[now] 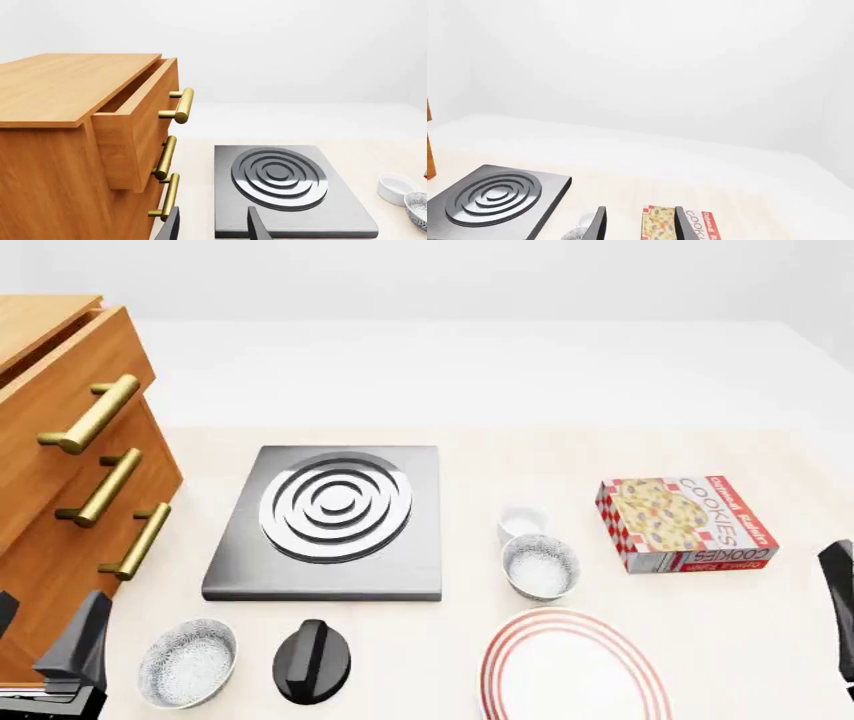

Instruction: Pick the akita bowl between the plate and the ramekin and place it on the plate.

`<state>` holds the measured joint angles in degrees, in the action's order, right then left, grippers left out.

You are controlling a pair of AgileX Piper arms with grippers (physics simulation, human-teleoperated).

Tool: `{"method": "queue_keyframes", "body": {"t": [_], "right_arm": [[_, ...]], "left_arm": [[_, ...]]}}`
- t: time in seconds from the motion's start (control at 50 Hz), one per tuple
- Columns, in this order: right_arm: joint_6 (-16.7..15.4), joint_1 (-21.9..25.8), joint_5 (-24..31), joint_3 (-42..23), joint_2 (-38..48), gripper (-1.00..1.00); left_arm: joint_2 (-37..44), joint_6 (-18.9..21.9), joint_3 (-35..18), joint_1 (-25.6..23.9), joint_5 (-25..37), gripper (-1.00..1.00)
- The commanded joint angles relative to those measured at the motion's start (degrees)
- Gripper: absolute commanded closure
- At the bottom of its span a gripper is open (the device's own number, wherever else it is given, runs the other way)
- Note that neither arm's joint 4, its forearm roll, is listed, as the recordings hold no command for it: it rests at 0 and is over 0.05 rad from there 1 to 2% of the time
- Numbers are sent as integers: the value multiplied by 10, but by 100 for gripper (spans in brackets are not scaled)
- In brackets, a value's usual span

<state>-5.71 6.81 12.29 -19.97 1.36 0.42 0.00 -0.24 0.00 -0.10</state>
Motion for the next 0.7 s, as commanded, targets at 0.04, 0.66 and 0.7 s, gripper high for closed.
{"method": "queue_keyframes", "body": {"t": [0.04,0.66,0.7], "right_arm": [[2,8,44,-118,75,-100],[-8,33,205,-398,341,-100],[-18,33,226,-421,358,-100]], "left_arm": [[0,0,0,0,0,-100],[0,0,0,0,0,-100],[0,0,0,0,0,-100]]}}
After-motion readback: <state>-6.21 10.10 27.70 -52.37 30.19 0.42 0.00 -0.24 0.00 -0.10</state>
